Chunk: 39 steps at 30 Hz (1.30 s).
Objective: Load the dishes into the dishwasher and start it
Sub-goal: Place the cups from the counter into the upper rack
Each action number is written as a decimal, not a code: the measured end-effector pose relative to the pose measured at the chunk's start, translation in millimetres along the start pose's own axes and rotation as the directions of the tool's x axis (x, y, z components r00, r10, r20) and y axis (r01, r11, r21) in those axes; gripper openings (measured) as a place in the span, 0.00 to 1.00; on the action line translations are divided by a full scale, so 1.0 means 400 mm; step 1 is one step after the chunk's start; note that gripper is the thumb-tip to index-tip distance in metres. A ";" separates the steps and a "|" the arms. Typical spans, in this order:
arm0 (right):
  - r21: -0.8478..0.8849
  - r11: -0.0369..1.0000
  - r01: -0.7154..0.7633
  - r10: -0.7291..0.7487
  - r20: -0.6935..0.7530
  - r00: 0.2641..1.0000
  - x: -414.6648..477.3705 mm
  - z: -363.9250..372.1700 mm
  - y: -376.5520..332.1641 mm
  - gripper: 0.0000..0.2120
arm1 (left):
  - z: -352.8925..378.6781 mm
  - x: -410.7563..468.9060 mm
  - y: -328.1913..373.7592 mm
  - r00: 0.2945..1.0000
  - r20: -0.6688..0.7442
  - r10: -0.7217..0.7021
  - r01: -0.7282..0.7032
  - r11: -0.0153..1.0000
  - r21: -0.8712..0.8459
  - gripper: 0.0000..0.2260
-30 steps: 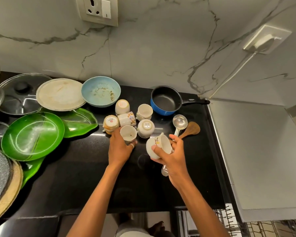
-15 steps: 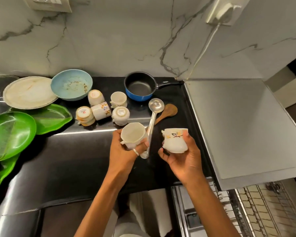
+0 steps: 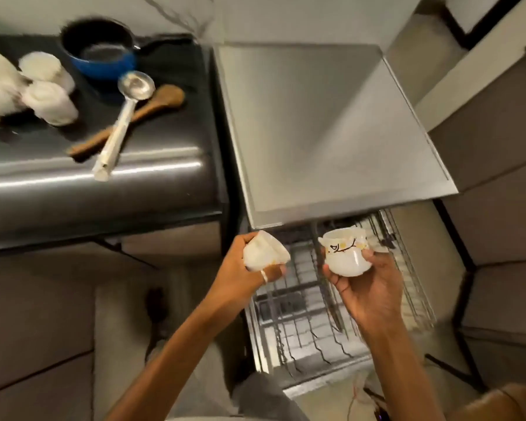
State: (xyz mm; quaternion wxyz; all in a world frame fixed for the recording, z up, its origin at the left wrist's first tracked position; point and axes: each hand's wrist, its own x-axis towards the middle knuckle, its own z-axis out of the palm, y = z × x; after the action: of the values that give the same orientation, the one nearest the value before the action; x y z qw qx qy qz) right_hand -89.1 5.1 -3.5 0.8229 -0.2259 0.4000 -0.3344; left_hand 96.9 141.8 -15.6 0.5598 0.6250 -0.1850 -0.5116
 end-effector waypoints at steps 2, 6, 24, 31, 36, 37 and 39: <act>-0.075 0.997 0.012 -0.020 -0.104 0.994 -0.029 -0.143 -0.037 0.20 | 0.113 0.012 -0.072 0.992 0.071 -0.105 0.102 0.994 0.048 0.28; -0.420 0.907 -0.040 -0.080 -0.266 0.961 -0.054 -0.370 -0.044 0.12 | 0.283 0.058 -0.249 0.965 0.118 -0.234 0.188 0.932 0.310 0.28; -0.920 -0.313 -0.235 -0.044 -0.233 0.971 0.130 -0.775 0.270 0.36 | 0.518 0.099 -0.827 0.975 -0.053 -0.217 0.161 0.519 0.839 0.32; -0.907 -0.373 -0.194 0.013 -0.214 0.977 0.149 -0.852 0.333 0.37 | 0.487 0.132 -0.907 0.972 -0.067 -0.224 0.166 0.457 0.874 0.32; -0.905 -0.380 -0.191 -0.013 -0.201 0.979 0.175 -0.847 0.357 0.37 | 0.504 0.153 -0.911 0.971 -0.095 -0.218 0.183 0.431 0.883 0.33; -0.902 -0.385 -0.194 -0.009 -0.206 0.978 0.179 -0.845 0.360 0.38 | 0.505 0.155 -0.912 0.969 -0.097 -0.225 0.187 0.421 0.887 0.33; -0.896 -0.396 -0.200 -0.001 -0.218 0.976 0.184 -0.843 0.361 0.38 | 0.503 0.159 -0.913 0.967 -0.099 -0.236 0.190 0.405 0.894 0.34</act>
State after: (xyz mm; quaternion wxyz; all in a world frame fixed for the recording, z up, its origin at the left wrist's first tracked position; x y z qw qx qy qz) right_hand -275.0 13.7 -328.0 0.2683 -0.7499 0.5667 0.2109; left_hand -172.2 99.3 -337.4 0.0685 0.8331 -0.3590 -0.4152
